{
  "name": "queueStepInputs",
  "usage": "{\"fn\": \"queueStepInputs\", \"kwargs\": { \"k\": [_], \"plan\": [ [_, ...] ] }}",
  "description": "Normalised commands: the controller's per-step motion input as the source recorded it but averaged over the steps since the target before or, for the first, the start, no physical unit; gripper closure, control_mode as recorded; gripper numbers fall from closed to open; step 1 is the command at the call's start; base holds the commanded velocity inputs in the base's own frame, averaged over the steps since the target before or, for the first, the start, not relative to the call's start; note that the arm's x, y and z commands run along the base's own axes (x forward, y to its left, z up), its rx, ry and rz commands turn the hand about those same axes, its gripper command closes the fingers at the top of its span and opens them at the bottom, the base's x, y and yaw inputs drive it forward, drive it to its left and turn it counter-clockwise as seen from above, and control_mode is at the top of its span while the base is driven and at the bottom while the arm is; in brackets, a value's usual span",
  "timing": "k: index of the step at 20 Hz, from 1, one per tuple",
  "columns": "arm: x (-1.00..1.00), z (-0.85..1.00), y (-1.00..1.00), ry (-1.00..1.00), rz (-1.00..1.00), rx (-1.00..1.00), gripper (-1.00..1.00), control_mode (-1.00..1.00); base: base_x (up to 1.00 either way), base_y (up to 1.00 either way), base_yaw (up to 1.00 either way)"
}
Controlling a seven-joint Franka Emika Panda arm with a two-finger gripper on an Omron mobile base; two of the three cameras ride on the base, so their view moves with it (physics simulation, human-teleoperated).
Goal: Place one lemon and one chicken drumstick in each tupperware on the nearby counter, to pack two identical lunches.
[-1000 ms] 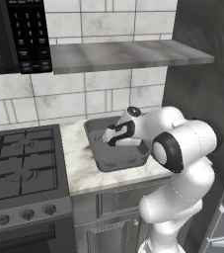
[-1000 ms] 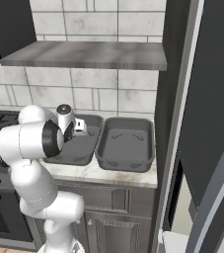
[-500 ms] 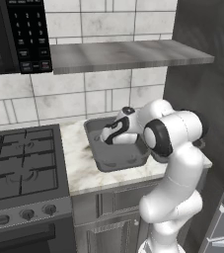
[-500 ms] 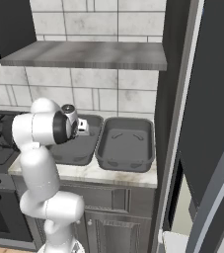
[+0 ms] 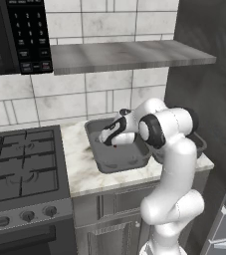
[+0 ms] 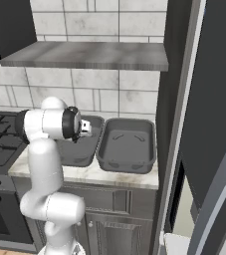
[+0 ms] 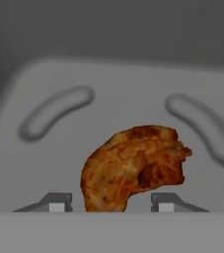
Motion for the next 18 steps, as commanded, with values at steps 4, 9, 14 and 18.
{"fn": "queueStepInputs", "kwargs": {
  "k": [4, 9, 14, 18],
  "plan": [
    [-0.13, 0.28, 0.0, -0.01, -0.05, 0.0, -1.0, -1.0, 0.0, 0.0, 0.0],
    [-0.3, 0.51, -0.01, -0.09, -0.01, 0.0, -1.0, -1.0, 0.0, 0.0, 0.0],
    [-0.5, 0.59, -0.24, -0.13, 0.0, 0.0, -1.0, -1.0, 0.0, 0.0, 0.0],
    [-0.79, 0.55, -0.49, -0.15, 0.0, 0.0, -1.0, -1.0, 0.0, 0.0, 0.0]
  ]
}}
